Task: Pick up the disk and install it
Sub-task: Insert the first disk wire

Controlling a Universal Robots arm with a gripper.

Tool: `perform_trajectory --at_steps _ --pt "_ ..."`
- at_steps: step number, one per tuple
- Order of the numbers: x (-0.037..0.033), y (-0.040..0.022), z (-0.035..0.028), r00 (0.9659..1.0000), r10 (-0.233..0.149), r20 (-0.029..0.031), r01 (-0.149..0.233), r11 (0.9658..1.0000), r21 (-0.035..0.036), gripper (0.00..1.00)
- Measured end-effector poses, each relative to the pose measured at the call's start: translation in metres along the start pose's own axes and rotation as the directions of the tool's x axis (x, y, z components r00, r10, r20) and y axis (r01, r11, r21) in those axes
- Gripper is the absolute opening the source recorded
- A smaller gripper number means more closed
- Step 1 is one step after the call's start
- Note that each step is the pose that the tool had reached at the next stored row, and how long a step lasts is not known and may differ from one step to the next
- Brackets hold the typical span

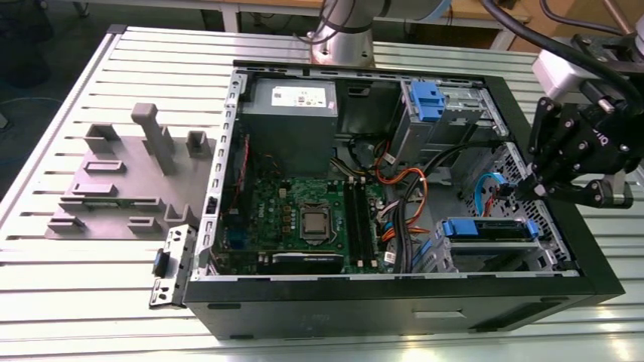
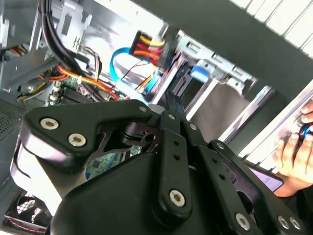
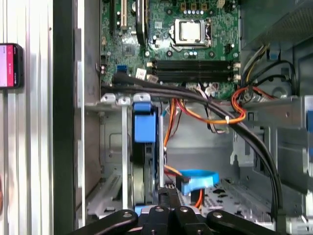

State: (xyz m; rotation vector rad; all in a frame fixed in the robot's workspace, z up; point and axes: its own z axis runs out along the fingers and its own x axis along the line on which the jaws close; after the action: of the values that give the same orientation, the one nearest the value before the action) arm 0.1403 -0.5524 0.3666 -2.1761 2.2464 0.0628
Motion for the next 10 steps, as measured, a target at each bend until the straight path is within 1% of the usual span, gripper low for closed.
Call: perform_trajectory --at_steps 2,5,8,10 --pt "-0.0003 -0.0054 -0.0002 1.0000 0.000 -0.0002 0.000 1.0000 -0.0023 0.11" --pt "-0.0026 -0.0083 -0.0001 1.0000 0.000 -0.0004 0.000 1.0000 -0.0044 0.11" --pt "-0.0098 -0.0095 0.0001 1.0000 0.000 -0.0032 0.000 1.0000 -0.0053 0.11" --pt "-0.0147 -0.0096 0.0004 1.0000 0.000 -0.0030 0.000 1.0000 -0.0055 0.11"
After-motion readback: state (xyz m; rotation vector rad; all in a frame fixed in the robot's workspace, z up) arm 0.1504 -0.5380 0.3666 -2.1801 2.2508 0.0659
